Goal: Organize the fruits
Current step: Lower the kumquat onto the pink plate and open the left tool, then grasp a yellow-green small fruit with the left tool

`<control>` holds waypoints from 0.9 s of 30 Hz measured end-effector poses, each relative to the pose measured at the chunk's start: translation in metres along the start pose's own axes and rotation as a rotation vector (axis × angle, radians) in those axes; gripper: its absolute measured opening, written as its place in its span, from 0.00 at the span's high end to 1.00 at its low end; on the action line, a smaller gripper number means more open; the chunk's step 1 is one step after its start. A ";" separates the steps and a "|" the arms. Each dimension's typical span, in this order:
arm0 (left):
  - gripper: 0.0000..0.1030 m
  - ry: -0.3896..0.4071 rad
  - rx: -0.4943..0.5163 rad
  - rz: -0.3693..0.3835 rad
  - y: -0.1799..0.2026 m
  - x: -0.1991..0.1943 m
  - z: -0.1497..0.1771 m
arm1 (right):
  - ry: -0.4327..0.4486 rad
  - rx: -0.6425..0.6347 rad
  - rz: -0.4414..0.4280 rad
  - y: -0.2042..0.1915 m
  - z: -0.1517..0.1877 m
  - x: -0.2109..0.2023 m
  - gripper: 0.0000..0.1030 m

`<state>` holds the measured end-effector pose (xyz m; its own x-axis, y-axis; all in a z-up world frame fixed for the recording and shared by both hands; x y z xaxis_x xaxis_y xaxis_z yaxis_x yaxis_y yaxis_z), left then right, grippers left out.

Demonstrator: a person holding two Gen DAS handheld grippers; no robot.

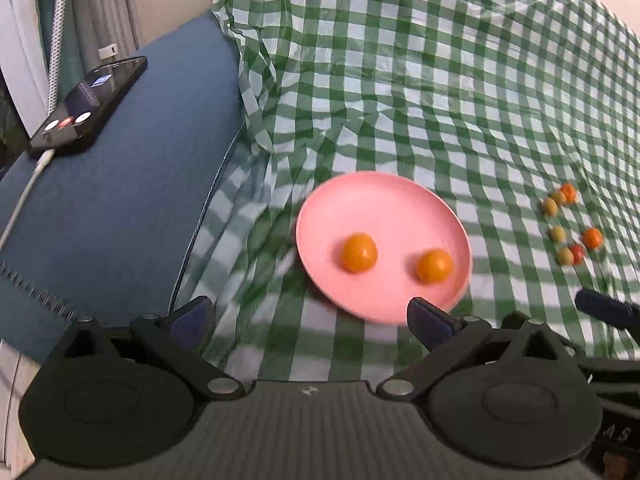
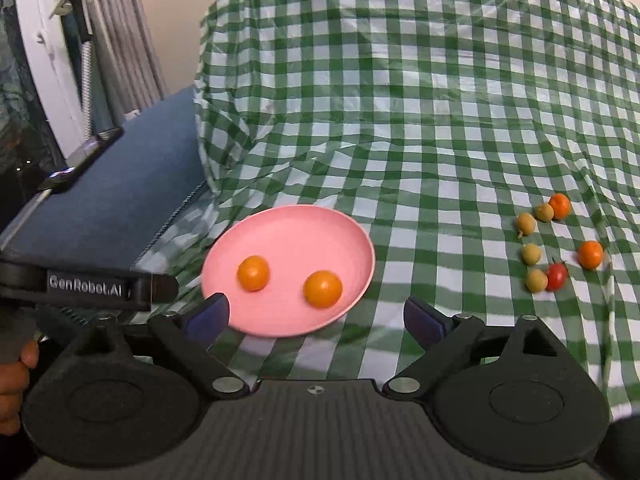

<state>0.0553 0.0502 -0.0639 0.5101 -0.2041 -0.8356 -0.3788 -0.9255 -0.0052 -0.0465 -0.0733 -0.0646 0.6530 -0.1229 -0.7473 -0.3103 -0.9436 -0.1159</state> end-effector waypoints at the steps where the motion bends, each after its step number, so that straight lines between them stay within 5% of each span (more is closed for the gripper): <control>1: 0.00 0.001 0.003 0.003 0.001 -0.006 0.004 | 0.002 -0.005 -0.001 -0.002 0.001 -0.006 0.08; 13: 0.00 0.124 0.001 -0.042 0.009 -0.076 0.021 | 0.145 -0.035 -0.005 -0.017 0.006 -0.066 0.03; 27: 0.00 0.156 0.011 -0.042 0.019 -0.097 0.028 | 0.202 0.001 0.007 -0.010 0.013 -0.090 0.03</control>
<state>-0.0232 0.0611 0.0015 0.6390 -0.2134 -0.7390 -0.3631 -0.9307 -0.0452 -0.1113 -0.0487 -0.0049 0.7761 -0.1889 -0.6017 -0.3159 -0.9422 -0.1117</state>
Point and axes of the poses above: each gripper's, at about its wrist camera, not at the fingertips, and x roughly the way its jaws point, y to its right, z to its underside, the point moved 1 cm from there along x, roughly the way its jaws point, and after that the axes turned 4 degrees about -y, right-handed, at the moved point
